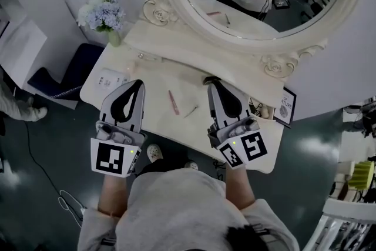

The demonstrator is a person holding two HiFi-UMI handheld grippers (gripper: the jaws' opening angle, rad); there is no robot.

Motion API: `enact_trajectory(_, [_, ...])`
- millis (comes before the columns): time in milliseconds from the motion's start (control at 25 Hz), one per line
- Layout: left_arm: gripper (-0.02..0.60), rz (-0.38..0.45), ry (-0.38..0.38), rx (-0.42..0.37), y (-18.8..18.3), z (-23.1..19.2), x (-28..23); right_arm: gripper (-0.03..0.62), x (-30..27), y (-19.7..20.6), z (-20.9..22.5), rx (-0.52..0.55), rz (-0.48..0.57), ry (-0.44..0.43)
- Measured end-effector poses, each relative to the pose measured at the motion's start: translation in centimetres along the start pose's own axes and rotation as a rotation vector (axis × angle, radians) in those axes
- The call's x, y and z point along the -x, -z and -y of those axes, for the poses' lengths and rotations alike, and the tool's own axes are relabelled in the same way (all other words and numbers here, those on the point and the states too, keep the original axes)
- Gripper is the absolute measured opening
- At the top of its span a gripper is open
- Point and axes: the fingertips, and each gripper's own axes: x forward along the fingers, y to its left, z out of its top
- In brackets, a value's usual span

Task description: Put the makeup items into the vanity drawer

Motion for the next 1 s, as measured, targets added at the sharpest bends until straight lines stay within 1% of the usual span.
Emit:
enact_trajectory(80, [0.014,-0.009,0.019,-0.004,0.4,-0.6,-0.3,0.026,-0.6,0.3,0.0,-0.001,-0.004,0.015])
enact_trajectory(360, [0.014,0.06,0.057,0.035,0.1,-2.5,-2.2,0.026,-2.3,1.6,-0.2,0.01,-0.034,0.073])
enact_trajectory(480, [0.014,0.048,0.087,0.04,0.7,-3.0,-2.8,0.026,-3.0,2.4,-0.2,0.011,-0.059,0.093])
enact_trajectory(520, [0.014,0.044,0.099,0.039,0.9,-3.1,-3.0,0.026,-3.1,2.8,-0.1,0.013,-0.071,0.1])
enact_trajectory(640, [0.014,0.07,0.119,0.055,0.9,-3.6,-3.8,0.026,-3.8,4.0,-0.1,0.018,-0.111,0.122])
enact_trajectory(760, [0.014,0.038,0.15,0.053,1.9,-4.0,-4.1,0.026,-4.5,5.7,0.0,0.012,-0.162,0.14])
enact_trajectory(880, [0.014,-0.017,0.182,0.041,3.4,-4.4,-4.3,0.026,-5.1,7.6,0.0,-0.001,-0.224,0.155])
enact_trajectory(1000, [0.014,0.031,0.166,0.084,3.0,-5.3,-5.1,0.026,-5.8,9.8,-0.1,-0.016,-0.289,0.164])
